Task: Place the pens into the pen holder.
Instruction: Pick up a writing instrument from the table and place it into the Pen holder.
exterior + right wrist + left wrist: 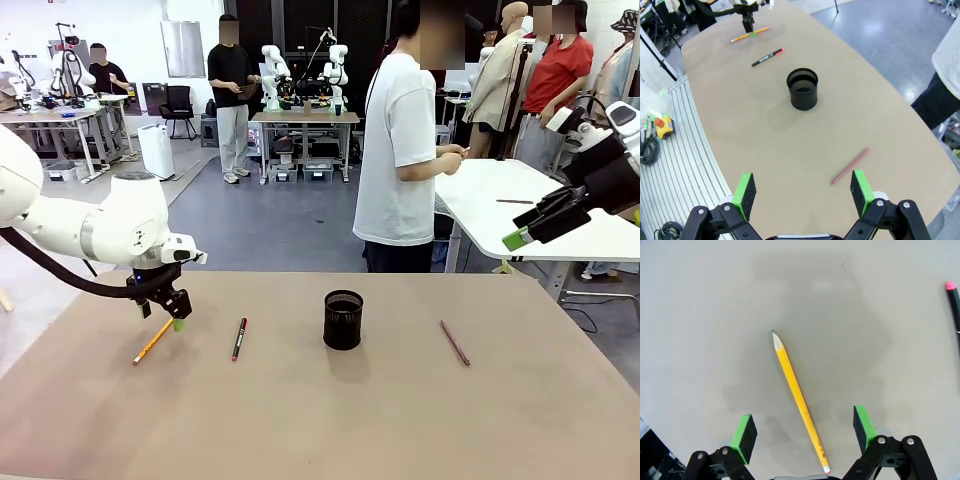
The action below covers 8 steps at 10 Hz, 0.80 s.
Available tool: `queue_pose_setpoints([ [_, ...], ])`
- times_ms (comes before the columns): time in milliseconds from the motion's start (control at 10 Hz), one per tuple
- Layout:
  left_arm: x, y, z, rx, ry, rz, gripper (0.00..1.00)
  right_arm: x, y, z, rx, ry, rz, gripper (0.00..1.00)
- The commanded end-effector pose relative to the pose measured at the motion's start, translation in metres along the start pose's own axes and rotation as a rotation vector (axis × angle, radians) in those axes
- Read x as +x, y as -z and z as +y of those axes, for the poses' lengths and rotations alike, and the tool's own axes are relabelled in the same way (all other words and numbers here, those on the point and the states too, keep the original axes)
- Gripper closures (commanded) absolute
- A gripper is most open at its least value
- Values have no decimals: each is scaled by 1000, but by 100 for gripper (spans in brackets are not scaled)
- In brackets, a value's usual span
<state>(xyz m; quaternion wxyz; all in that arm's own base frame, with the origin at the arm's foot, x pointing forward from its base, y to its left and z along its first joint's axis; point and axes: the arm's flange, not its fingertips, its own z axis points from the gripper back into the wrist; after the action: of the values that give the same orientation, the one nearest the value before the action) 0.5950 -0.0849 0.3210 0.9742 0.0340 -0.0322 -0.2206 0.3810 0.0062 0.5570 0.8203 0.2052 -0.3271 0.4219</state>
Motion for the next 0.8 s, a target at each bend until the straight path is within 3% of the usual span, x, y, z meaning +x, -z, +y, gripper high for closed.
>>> queue_pose_setpoints([
  [0,12,2,5,-24,-28,16,0,2,0,0,16,6,-26,0],
  [600,21,13,4,-77,-51,10,0,2,0,0,16,6,-26,0],
  [700,20,14,6,-56,-31,1,13,2,0,0,16,6,-26,0],
])
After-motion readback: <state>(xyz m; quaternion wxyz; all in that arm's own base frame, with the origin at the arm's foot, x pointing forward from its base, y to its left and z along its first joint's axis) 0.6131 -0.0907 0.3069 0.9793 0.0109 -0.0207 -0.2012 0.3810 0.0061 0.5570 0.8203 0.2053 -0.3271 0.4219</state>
